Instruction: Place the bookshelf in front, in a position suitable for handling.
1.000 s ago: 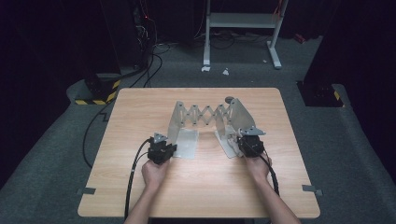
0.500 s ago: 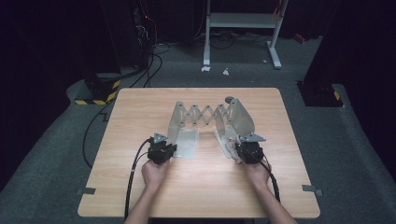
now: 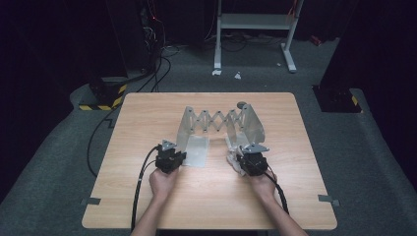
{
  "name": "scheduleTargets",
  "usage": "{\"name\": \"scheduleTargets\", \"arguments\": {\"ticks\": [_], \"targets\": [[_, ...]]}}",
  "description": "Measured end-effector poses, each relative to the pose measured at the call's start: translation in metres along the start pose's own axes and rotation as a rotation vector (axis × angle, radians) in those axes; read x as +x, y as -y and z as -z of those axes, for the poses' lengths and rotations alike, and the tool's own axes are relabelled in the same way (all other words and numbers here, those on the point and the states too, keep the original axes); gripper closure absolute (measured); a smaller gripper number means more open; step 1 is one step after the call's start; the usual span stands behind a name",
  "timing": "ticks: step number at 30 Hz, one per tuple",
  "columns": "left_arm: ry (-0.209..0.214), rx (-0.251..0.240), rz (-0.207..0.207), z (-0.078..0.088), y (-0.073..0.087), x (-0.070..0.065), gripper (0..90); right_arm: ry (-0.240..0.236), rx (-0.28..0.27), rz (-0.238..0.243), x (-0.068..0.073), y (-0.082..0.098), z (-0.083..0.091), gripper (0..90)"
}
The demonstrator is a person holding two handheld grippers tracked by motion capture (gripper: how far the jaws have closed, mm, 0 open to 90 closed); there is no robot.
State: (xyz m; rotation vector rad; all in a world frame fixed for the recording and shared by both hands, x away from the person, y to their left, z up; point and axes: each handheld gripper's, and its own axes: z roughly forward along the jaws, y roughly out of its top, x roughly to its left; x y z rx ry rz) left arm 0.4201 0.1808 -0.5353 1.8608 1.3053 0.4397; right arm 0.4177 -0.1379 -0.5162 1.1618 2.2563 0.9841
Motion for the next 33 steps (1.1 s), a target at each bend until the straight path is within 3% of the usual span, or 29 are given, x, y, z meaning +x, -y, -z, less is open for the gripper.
{"name": "scheduleTargets", "arguments": {"ticks": [15, 24, 33], "targets": [[0.001, 0.000, 0.002, 0.000, 0.000, 0.000, 79.6, -0.050, -0.028, 0.050, 0.026, -0.027, -0.012, 83.3], [0.002, 0.001, 0.002, 0.000, 0.000, 0.000, 79.6, 0.005, -0.032, 0.034, 0.021, -0.044, -0.022, 83.4], [0.002, 0.000, 0.003, 0.000, 0.000, 0.000, 79.7, 0.035, -0.042, 0.024, 0.015, -0.052, -0.017, 83.6]]}}
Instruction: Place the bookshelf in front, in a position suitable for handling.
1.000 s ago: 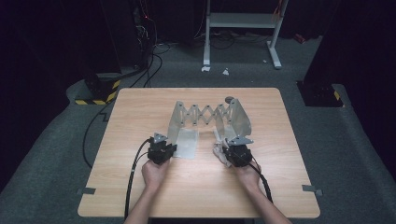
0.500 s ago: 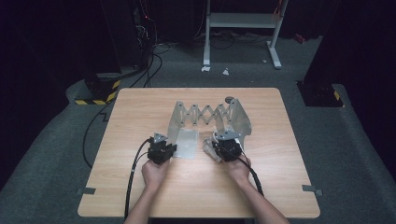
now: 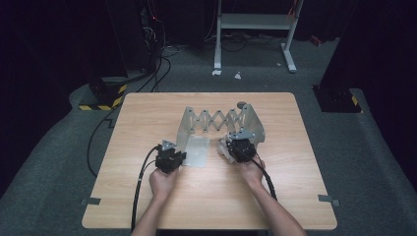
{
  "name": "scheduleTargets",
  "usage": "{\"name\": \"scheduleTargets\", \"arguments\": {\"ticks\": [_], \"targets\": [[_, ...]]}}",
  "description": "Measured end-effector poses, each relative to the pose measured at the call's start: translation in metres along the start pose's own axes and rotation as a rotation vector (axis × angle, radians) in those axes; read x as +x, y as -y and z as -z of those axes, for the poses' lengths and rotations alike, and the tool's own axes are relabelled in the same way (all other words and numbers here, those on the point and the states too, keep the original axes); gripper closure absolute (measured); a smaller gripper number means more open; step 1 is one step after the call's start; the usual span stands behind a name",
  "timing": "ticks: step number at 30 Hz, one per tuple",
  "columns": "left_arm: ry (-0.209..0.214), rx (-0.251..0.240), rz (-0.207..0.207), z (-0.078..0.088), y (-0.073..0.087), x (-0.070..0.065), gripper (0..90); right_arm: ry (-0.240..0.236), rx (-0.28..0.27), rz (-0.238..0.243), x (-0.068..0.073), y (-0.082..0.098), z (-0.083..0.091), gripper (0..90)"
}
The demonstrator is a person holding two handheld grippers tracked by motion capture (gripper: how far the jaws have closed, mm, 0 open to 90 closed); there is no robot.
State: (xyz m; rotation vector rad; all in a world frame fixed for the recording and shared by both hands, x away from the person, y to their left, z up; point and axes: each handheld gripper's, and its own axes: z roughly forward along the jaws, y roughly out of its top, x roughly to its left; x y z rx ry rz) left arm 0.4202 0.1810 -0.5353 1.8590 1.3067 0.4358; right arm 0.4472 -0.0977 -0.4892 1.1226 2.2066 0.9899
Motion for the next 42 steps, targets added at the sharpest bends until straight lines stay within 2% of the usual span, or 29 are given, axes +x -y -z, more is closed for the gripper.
{"name": "scheduleTargets", "arguments": {"ticks": [11, 24, 33, 42], "targets": [[0.001, 0.000, -0.002, 0.000, 0.000, 0.000, 79.6, -0.005, -0.017, -0.001, 0.002, -0.003, 0.011, 83.6], [-0.002, 0.000, -0.001, 0.000, 0.000, 0.000, 79.7, -0.017, -0.092, -0.013, -0.001, -0.005, 0.038, 83.6], [-0.001, 0.000, -0.001, 0.000, 0.000, 0.000, 79.7, -0.005, -0.118, -0.001, -0.001, -0.019, 0.049, 83.6], [0.000, 0.000, -0.001, 0.000, 0.000, 0.000, 79.7, 0.013, -0.128, 0.021, 0.000, -0.032, 0.050, 83.6]]}}
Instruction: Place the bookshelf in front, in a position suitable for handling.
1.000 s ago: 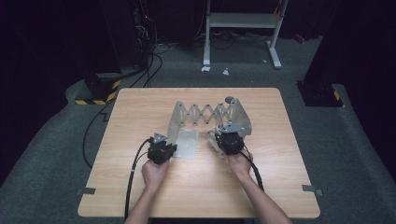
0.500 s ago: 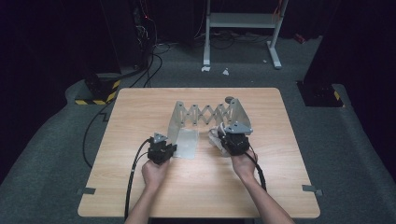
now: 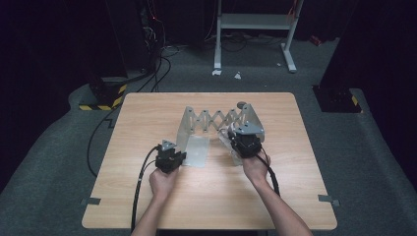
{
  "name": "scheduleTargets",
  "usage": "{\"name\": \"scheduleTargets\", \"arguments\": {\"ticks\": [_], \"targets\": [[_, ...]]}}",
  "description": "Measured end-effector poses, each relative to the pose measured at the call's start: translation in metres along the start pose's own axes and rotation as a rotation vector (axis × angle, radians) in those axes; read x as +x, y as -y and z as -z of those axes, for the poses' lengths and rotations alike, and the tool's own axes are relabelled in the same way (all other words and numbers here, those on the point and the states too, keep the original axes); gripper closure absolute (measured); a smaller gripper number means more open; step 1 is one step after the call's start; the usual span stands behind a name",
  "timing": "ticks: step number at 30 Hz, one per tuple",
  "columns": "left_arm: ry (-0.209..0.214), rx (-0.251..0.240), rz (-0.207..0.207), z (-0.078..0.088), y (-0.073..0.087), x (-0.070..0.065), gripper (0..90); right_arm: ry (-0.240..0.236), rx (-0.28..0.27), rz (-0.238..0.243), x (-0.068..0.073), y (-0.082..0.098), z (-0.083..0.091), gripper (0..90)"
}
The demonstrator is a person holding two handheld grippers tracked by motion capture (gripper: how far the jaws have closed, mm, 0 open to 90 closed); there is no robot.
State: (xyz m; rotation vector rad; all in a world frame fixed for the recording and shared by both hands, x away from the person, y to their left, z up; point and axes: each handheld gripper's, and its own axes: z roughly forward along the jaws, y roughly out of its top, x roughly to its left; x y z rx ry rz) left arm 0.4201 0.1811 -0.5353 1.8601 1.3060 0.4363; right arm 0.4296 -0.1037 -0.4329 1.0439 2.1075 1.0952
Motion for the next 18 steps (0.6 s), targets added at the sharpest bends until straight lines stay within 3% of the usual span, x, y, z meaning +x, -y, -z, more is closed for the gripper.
{"name": "scheduleTargets", "arguments": {"ticks": [8, 18], "targets": [[0.000, 0.000, 0.000, 0.000, 0.000, 0.000, 79.7, 0.037, 0.000, 0.013, -0.002, -0.018, -0.002, 83.7], [0.000, 0.000, 0.000, 0.000, 0.000, 0.000, 79.7, 0.059, 0.004, 0.051, 0.005, -0.022, -0.010, 83.7]]}}
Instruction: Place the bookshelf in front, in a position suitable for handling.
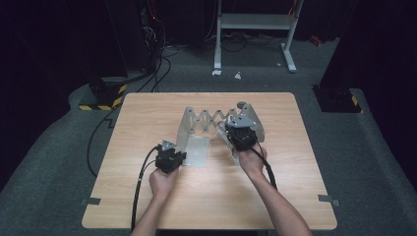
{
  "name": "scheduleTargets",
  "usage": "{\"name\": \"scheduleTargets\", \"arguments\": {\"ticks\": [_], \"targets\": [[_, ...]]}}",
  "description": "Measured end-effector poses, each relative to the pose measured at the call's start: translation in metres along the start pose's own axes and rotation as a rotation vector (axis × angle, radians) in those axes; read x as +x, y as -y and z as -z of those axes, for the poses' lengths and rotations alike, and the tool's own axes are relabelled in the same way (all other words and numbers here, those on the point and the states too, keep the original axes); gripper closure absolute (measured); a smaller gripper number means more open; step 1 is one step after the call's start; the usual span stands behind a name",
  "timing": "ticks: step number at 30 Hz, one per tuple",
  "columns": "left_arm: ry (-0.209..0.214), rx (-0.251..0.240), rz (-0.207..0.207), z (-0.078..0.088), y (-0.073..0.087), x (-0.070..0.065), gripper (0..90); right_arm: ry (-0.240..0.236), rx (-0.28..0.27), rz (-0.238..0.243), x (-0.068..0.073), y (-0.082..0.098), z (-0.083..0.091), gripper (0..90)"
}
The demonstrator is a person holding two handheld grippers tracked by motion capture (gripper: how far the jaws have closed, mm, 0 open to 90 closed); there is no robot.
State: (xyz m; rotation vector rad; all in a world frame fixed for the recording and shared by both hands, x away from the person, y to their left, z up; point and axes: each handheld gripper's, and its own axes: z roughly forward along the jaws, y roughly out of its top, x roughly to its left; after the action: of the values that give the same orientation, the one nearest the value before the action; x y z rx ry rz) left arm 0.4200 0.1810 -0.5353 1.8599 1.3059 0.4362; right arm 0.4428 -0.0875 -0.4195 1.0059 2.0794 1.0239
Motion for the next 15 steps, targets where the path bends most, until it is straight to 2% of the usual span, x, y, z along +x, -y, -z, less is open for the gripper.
{"name": "scheduleTargets", "arguments": {"ticks": [6, 12, 15], "targets": [[-0.003, 0.000, -0.001, 0.0000, 0.0000, -0.0002, 79.7, 0.011, -0.003, 0.014, 0.0010, 0.0029, 0.0014, 83.7], [-0.002, 0.000, 0.001, 0.0001, 0.0001, -0.0004, 79.8, 0.032, -0.007, 0.056, 0.0072, 0.0071, 0.0016, 83.7], [-0.001, 0.000, 0.002, 0.0001, 0.0001, -0.0004, 79.8, 0.028, -0.007, 0.046, 0.0070, 0.0100, 0.0030, 83.7]]}}
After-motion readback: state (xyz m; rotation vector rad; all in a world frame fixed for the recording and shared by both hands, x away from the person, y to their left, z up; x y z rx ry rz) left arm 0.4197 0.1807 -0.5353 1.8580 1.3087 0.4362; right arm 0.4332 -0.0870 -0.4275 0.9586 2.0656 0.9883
